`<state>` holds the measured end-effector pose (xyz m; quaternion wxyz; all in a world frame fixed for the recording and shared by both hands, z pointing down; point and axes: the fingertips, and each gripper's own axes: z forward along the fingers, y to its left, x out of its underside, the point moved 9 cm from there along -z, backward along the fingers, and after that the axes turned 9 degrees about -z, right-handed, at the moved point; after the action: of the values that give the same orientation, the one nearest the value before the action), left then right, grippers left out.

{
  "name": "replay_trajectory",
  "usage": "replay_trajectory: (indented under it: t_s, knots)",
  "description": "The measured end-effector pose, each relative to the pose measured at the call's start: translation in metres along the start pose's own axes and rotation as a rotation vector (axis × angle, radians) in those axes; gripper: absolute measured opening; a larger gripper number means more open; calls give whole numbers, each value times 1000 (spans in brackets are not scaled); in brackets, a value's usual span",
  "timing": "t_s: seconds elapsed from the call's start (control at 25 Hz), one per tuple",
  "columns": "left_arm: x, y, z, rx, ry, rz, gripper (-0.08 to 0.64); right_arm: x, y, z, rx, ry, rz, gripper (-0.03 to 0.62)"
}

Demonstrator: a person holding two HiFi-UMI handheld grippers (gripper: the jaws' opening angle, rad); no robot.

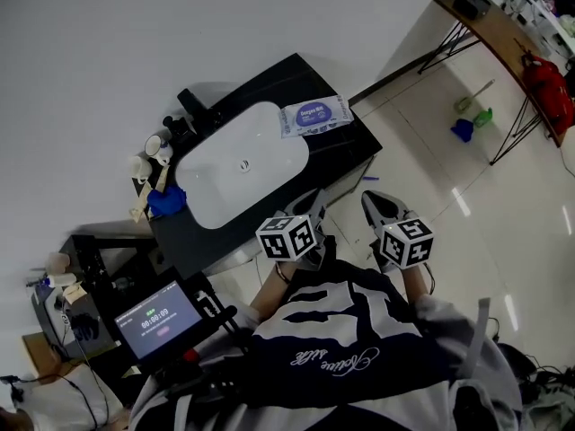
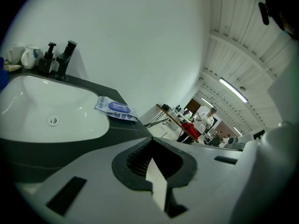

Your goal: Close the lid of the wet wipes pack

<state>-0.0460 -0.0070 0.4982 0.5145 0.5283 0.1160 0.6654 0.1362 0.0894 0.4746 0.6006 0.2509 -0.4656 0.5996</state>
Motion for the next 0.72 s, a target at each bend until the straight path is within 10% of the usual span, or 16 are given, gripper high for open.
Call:
replay_trajectory:
  t_s: [0.4,0.72]
  knots:
    - [109,-50,-59,-38,-10,1,-2,73,31,-99,-62,-35,16,-2]
    - [124,-62,-76,-50,35,79,-2,89,47,-105,-85,-20,49,-2]
